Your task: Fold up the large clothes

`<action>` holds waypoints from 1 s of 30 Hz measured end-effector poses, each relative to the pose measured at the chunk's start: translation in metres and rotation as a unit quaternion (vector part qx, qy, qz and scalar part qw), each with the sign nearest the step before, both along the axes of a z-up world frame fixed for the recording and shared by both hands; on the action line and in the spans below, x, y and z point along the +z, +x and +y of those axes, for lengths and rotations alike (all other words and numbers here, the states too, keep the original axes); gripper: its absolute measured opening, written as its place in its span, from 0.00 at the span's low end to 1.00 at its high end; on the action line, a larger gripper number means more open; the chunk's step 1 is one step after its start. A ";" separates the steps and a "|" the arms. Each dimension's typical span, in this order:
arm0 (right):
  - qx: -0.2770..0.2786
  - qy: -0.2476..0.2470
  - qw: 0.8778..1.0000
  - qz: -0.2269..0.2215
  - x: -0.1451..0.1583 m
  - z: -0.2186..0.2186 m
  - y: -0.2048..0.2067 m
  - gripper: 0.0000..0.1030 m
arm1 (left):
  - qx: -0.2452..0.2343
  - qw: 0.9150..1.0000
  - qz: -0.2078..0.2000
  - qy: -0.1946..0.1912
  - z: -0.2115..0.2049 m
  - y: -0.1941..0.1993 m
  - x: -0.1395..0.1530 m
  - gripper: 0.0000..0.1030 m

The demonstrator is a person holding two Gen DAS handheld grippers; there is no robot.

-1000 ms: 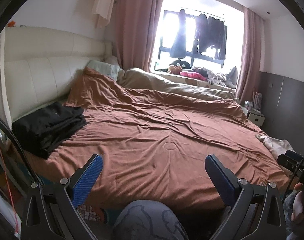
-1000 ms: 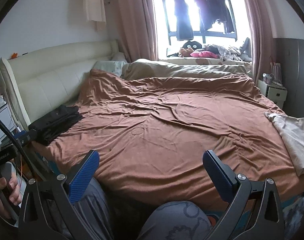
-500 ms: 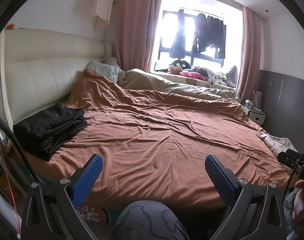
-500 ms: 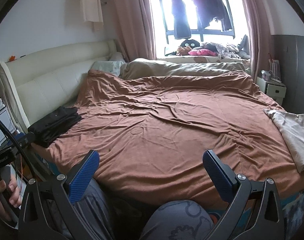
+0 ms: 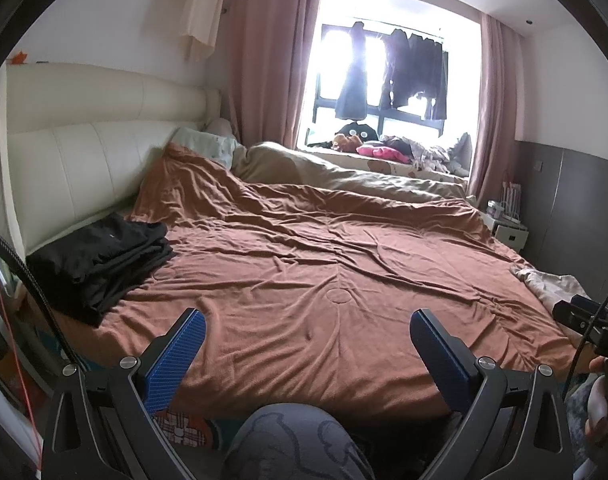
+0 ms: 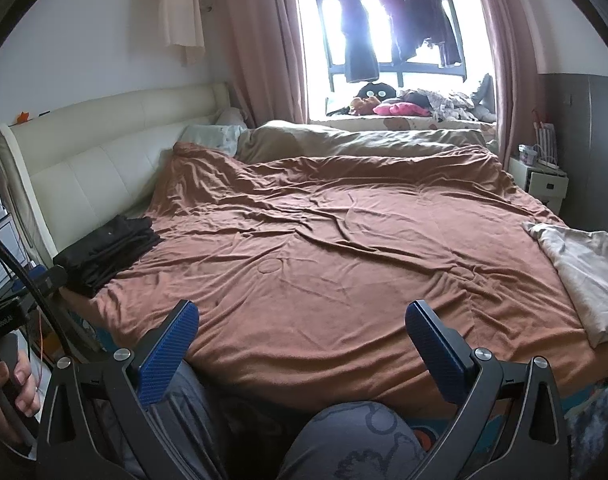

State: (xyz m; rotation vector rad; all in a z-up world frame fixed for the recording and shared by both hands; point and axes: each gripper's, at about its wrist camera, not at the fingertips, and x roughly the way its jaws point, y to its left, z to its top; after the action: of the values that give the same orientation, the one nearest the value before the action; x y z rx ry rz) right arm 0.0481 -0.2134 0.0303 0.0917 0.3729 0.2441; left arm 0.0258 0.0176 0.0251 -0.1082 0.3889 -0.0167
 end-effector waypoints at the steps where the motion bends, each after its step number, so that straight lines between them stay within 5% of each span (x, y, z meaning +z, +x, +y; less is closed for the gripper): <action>1: 0.000 0.000 1.000 0.000 0.000 -0.001 0.000 1.00 | -0.001 1.000 0.000 0.000 0.000 0.000 0.000 1.00; 30: -0.013 0.003 1.000 -0.004 0.001 -0.005 0.003 1.00 | -0.006 1.000 -0.005 0.005 -0.007 -0.001 0.002 1.00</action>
State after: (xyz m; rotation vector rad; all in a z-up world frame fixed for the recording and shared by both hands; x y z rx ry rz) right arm 0.0510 -0.2179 0.0315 0.1019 0.3636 0.2203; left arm 0.0243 0.0107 0.0270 -0.0955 0.3798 -0.0263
